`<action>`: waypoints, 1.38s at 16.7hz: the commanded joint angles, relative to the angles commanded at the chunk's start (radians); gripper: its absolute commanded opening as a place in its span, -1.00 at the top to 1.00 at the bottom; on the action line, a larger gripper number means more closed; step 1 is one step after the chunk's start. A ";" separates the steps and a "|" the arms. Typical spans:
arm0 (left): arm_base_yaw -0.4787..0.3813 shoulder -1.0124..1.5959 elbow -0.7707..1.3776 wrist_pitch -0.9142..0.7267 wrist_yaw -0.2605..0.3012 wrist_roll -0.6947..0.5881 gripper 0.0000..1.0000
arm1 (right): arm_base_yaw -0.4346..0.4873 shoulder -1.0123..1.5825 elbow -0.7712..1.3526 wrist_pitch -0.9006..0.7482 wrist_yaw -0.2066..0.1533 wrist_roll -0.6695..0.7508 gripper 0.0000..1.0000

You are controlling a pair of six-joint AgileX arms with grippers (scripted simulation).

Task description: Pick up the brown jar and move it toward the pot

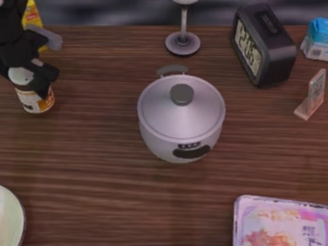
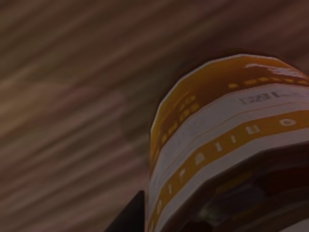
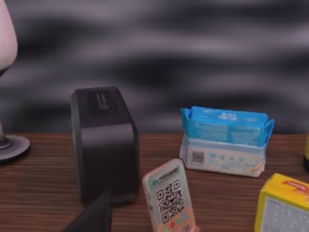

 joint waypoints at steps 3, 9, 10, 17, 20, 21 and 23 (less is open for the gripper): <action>0.000 0.000 0.000 0.000 0.000 0.000 1.00 | 0.000 0.000 0.000 0.000 0.000 0.000 -1.00; 0.000 0.000 0.000 0.000 0.000 0.000 1.00 | 0.000 0.000 0.000 0.000 0.000 0.000 -1.00; 0.000 0.000 0.000 0.000 0.000 0.000 1.00 | 0.000 0.000 0.000 0.000 0.000 0.000 -1.00; 0.004 -0.173 -0.145 -0.030 -0.002 0.004 1.00 | 0.000 0.000 0.000 0.000 0.000 0.000 -1.00; 0.015 -0.359 -0.277 -0.061 -0.004 0.002 1.00 | 0.000 0.000 0.000 0.000 0.000 0.000 -1.00; 0.018 -0.405 -0.317 -0.071 -0.004 0.002 1.00 | 0.000 0.000 0.000 0.000 0.000 0.000 -1.00; 0.023 -0.466 -0.374 -0.087 -0.005 0.001 1.00 | 0.000 0.000 0.000 0.000 0.000 0.000 -1.00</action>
